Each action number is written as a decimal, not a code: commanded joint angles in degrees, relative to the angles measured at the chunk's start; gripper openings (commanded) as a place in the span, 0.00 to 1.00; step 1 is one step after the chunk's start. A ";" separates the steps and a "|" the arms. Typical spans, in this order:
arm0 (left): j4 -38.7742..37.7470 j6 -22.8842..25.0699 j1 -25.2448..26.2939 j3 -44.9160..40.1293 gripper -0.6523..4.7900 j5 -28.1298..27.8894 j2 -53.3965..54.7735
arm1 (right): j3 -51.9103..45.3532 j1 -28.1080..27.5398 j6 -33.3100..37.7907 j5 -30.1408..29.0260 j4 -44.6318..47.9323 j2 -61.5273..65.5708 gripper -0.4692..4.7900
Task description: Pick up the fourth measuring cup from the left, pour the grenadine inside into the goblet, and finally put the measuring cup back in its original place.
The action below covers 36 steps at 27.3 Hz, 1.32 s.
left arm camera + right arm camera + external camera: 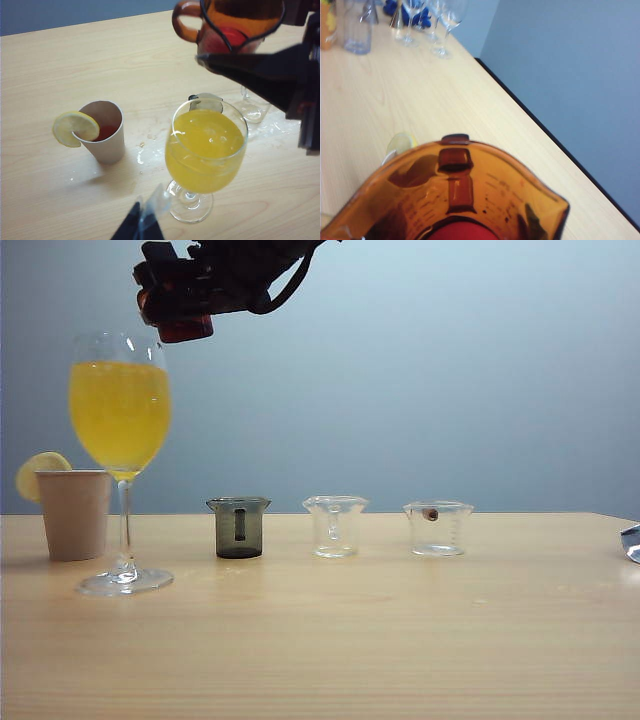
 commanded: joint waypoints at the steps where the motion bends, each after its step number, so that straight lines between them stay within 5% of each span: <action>1: 0.33 -0.09 -0.02 0.13 0.11 0.24 -0.11 | 0.39 -0.04 -2.51 0.31 1.38 -0.39 0.39; 36: 0.35 -0.09 -0.02 0.13 0.11 0.24 -0.11 | 0.39 2.03 -29.68 1.90 3.10 -0.31 0.39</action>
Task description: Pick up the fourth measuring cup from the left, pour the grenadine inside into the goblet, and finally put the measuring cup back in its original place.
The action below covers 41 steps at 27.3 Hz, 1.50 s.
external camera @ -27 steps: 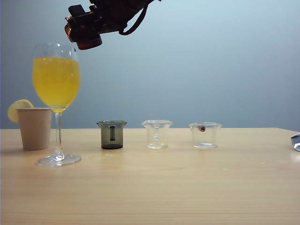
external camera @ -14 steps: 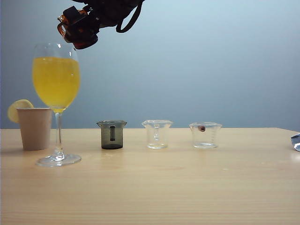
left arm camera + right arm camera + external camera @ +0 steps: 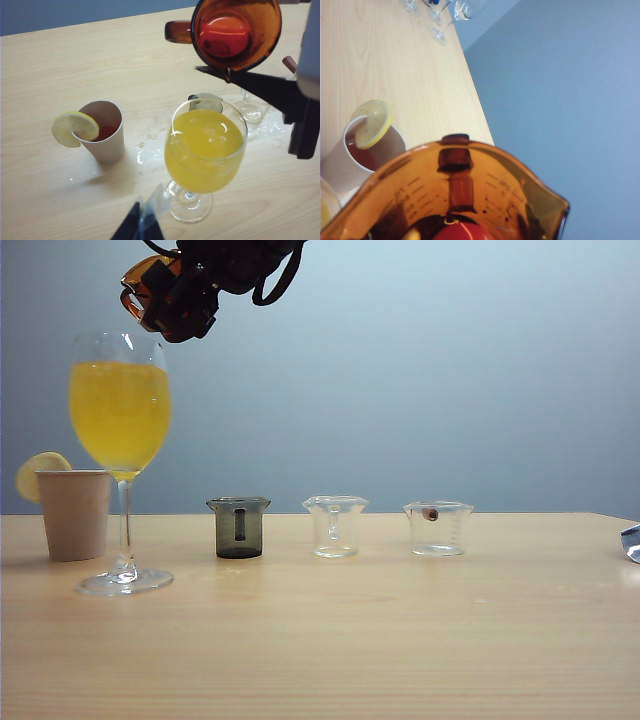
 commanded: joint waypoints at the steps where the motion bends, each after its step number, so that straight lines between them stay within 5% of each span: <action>1: 0.35 -0.09 -0.02 0.13 0.11 0.24 -0.11 | 0.39 0.57 -2.19 0.37 2.45 -0.33 0.39; 41: 0.35 -0.09 -0.02 0.13 0.11 0.24 -0.11 | 0.46 1.42 -19.06 -0.44 10.78 1.84 0.38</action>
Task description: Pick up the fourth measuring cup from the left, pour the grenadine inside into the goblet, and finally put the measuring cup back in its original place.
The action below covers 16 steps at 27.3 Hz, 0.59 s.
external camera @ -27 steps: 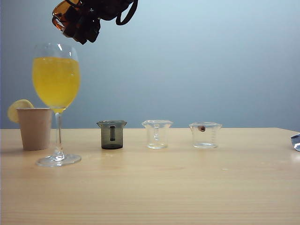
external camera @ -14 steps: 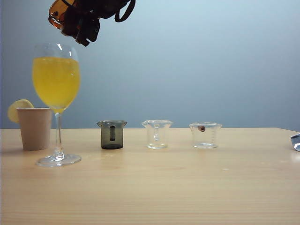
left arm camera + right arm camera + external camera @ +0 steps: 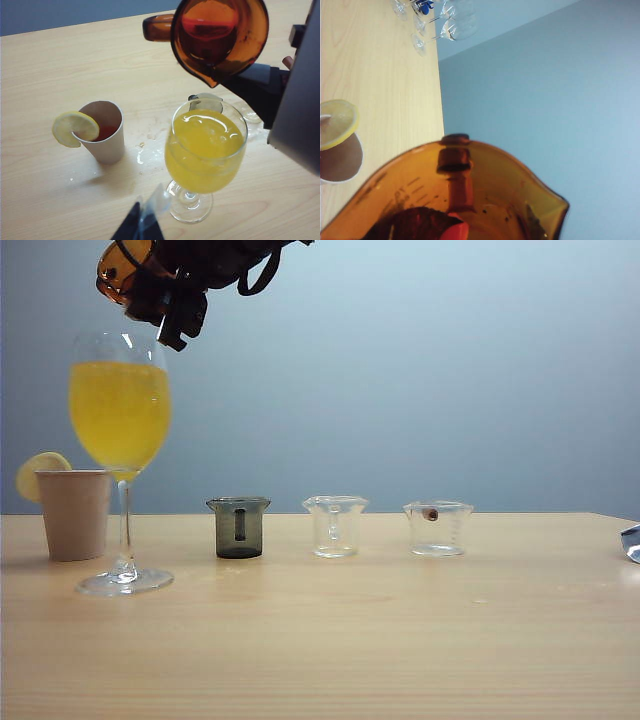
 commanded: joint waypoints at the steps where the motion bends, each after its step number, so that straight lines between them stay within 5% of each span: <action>1: 0.33 -0.09 -0.02 0.13 0.11 0.24 -0.11 | 0.44 0.02 -1.97 -0.11 2.75 -0.20 0.38; 16: 0.35 -0.09 -0.02 0.13 0.11 0.24 -0.11 | 0.44 0.04 -7.91 -0.13 3.63 -0.22 0.39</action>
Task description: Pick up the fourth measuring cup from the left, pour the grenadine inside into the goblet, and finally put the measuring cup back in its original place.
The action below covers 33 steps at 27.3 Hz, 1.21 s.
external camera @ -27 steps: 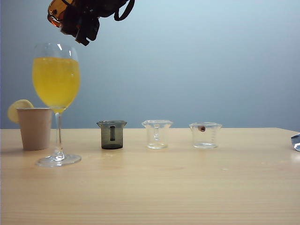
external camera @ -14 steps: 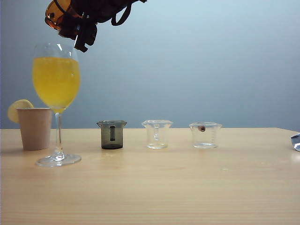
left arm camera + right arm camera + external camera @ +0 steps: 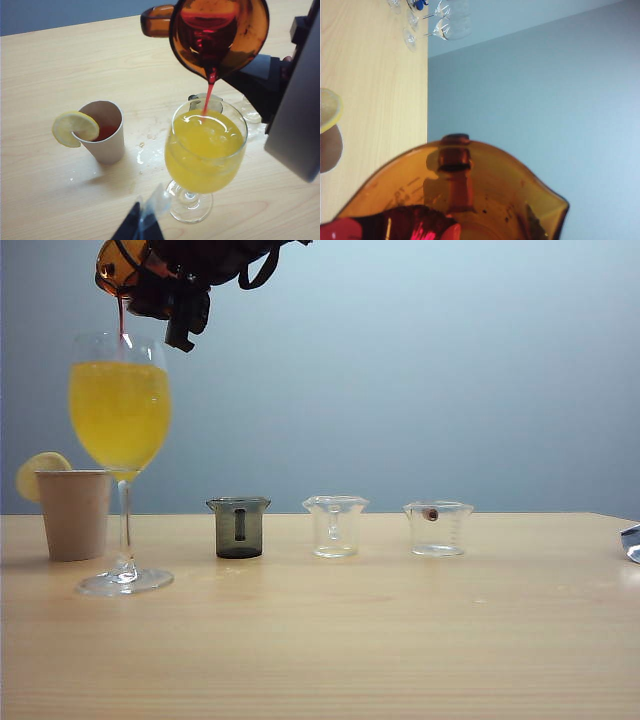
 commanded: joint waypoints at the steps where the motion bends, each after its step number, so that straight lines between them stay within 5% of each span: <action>1: 0.33 -0.09 -0.02 0.13 0.11 0.22 -0.11 | 0.42 0.07 -1.84 -0.11 1.90 -0.35 0.39; 33: 0.33 -0.09 -0.02 0.13 0.11 0.22 -0.11 | 0.42 0.13 -5.55 -0.37 5.20 -0.44 0.39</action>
